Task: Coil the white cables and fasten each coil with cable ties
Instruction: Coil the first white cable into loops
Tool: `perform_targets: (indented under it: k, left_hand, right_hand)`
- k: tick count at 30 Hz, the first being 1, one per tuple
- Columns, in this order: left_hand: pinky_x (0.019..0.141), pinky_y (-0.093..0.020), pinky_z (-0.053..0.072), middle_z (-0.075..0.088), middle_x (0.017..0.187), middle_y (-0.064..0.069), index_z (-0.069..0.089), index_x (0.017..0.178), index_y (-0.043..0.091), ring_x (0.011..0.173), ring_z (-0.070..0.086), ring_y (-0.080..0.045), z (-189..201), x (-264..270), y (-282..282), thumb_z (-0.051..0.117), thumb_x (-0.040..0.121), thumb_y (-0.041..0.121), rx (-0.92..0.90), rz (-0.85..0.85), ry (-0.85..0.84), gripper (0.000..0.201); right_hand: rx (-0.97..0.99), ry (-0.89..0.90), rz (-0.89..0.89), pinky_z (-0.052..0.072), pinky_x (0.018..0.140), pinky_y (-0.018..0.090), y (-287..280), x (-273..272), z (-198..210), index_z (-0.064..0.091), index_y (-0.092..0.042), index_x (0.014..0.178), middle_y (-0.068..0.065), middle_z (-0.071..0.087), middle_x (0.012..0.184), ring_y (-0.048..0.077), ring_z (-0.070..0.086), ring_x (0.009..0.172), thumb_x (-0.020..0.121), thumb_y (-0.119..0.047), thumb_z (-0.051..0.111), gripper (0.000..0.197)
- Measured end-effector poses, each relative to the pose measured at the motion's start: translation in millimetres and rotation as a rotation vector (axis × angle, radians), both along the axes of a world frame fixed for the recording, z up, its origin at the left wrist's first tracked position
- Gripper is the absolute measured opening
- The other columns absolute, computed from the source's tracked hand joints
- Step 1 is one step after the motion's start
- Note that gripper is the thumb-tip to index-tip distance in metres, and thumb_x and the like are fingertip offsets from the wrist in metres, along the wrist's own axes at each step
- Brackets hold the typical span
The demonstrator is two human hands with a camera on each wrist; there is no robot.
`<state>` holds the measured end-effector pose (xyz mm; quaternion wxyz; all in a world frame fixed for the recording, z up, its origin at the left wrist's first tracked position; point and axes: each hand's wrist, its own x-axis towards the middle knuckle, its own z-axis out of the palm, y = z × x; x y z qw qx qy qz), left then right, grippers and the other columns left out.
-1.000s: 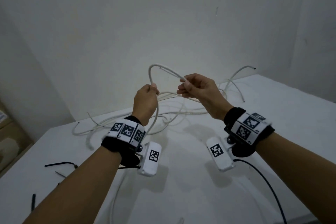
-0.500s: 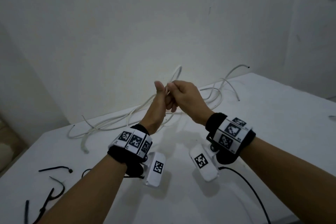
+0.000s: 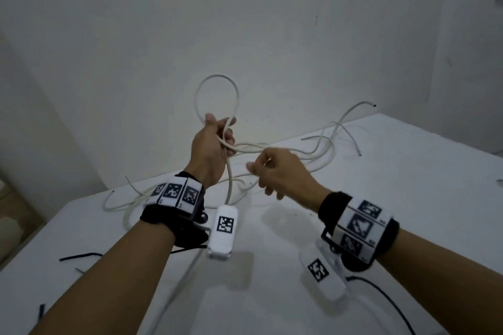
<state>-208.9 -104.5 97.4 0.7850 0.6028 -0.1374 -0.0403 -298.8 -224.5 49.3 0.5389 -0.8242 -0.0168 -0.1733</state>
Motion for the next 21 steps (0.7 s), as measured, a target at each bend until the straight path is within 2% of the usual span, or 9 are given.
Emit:
perform_targets:
  k: [2, 4, 6, 8, 9, 11, 14, 17, 21]
  left_hand:
    - [0.052, -0.022, 0.033, 0.047, 0.058, 0.003, 0.062, 0.095, 0.006, 0.052, 0.040, -0.009, 12, 0, -2, 0.023, 0.103, 0.044, -0.075, -0.041, 0.028, 0.055]
    - [0.052, -0.021, 0.035, 0.049, 0.055, 0.004, 0.062, 0.094, 0.006, 0.052, 0.041, -0.008, 18, -2, -5, 0.023, 0.103, 0.044, -0.083, -0.080, 0.031, 0.055]
    - [0.049, -0.020, 0.037, 0.050, 0.054, 0.004, 0.063, 0.093, 0.007, 0.051, 0.044, -0.008, 21, -4, -6, 0.024, 0.103, 0.043, -0.038, -0.089, 0.019, 0.054]
    - [0.050, -0.022, 0.044, 0.054, 0.059, 0.002, 0.063, 0.092, 0.006, 0.055, 0.050, -0.011, 22, -3, -2, 0.027, 0.103, 0.040, 0.040, -0.055, -0.004, 0.050]
    - [0.052, -0.025, 0.048, 0.056, 0.064, -0.001, 0.062, 0.093, 0.006, 0.059, 0.053, -0.014, 23, -2, 2, 0.028, 0.104, 0.038, 0.094, -0.025, -0.025, 0.048]
    - [0.058, -0.031, 0.052, 0.061, 0.077, -0.006, 0.061, 0.100, 0.006, 0.069, 0.059, -0.020, 24, 0, 12, 0.028, 0.103, 0.041, 0.237, 0.016, -0.065, 0.048]
    - [0.057, -0.031, 0.046, 0.061, 0.087, -0.007, 0.059, 0.118, 0.010, 0.074, 0.056, -0.019, 19, 0, 23, 0.027, 0.101, 0.047, 0.457, 0.034, -0.113, 0.052]
    - [0.051, -0.028, 0.038, 0.053, 0.074, -0.004, 0.059, 0.118, 0.010, 0.062, 0.048, -0.016, 10, -6, 25, 0.031, 0.101, 0.046, 0.311, -0.105, -0.014, 0.049]
    - [0.051, -0.028, 0.037, 0.054, 0.070, -0.001, 0.065, 0.100, 0.008, 0.059, 0.049, -0.015, 1, -13, 22, 0.040, 0.100, 0.039, 0.262, -0.160, 0.039, 0.039]
  right_hand:
    - [0.043, 0.160, 0.081, 0.047, 0.061, 0.025, 14, -2, -8, 0.052, -0.014, 0.111, 0.005, 0.065, 0.096, 0.015, 0.059, 0.076, 0.090, -0.050, 0.053, 0.041]
    - [0.263, 0.305, 0.284, 0.046, 0.081, 0.031, 26, 1, -9, 0.047, -0.018, 0.123, 0.004, 0.061, 0.111, 0.016, 0.057, 0.095, 0.092, -0.054, 0.046, 0.048]
    - [0.453, 0.330, 0.456, 0.047, 0.086, 0.036, 32, 5, -6, 0.051, -0.015, 0.116, 0.007, 0.062, 0.102, 0.020, 0.059, 0.093, 0.098, -0.041, 0.043, 0.033]
    - [0.551, 0.277, 0.485, 0.052, 0.072, 0.031, 32, 6, -2, 0.054, -0.011, 0.100, 0.006, 0.055, 0.079, 0.017, 0.056, 0.072, 0.101, -0.022, 0.042, 0.017]
    - [0.557, 0.250, 0.453, 0.052, 0.064, 0.029, 31, 6, 0, 0.053, -0.010, 0.095, 0.004, 0.048, 0.070, 0.015, 0.051, 0.061, 0.100, -0.017, 0.041, 0.016]
    - [0.506, 0.192, 0.356, 0.045, 0.053, 0.027, 28, 6, 1, 0.053, -0.009, 0.092, 0.001, 0.037, 0.062, 0.012, 0.040, 0.050, 0.101, -0.018, 0.040, 0.019]
    - [0.534, 0.127, 0.245, 0.029, 0.045, 0.023, 22, 7, 8, 0.051, -0.011, 0.099, -0.001, 0.033, 0.061, 0.010, 0.031, 0.048, 0.101, -0.033, 0.038, 0.025]
    - [0.694, 0.123, 0.190, 0.024, 0.041, 0.020, 15, 13, 21, 0.044, -0.017, 0.097, -0.003, 0.035, 0.060, 0.009, 0.029, 0.048, 0.098, -0.052, 0.033, 0.036]
    - [0.821, 0.124, 0.109, 0.020, 0.035, 0.017, 9, 24, 29, 0.046, -0.016, 0.083, -0.006, 0.031, 0.051, 0.007, 0.024, 0.042, 0.100, -0.036, 0.041, 0.027]
